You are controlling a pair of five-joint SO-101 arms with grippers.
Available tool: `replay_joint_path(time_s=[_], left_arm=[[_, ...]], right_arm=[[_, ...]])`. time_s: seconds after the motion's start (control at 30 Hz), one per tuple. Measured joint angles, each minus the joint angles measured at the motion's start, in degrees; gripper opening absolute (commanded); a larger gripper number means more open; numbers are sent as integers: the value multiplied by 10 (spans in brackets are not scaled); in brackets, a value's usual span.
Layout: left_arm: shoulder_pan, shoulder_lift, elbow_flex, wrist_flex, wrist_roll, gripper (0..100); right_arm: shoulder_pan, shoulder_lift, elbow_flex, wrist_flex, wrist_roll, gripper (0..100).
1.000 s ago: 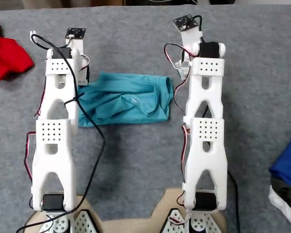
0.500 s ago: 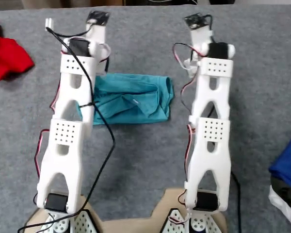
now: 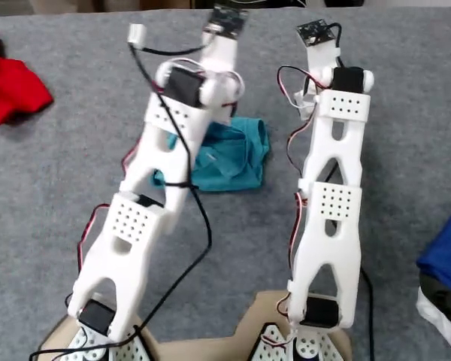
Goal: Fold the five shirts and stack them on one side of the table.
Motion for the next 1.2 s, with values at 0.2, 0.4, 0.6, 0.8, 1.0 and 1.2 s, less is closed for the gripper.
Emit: replay_joint_path(time_s=[0.2,0.4,0.6,0.8,1.0,1.2], left_arm=[[37,0,69,0,0,20],[49,0,114,0,0,34],[48,0,135,0,4,271],[30,-65,136,0,92,341],[-67,-126,145,-55,105,279],[-132,-98,207,-142,98,268]], right_arm=[[21,0,0,-4,0,16],[24,0,0,-7,0,16],[24,0,0,-7,0,16],[24,0,0,-7,0,16],[24,0,0,-7,0,16],[16,0,4,0,0,16]])
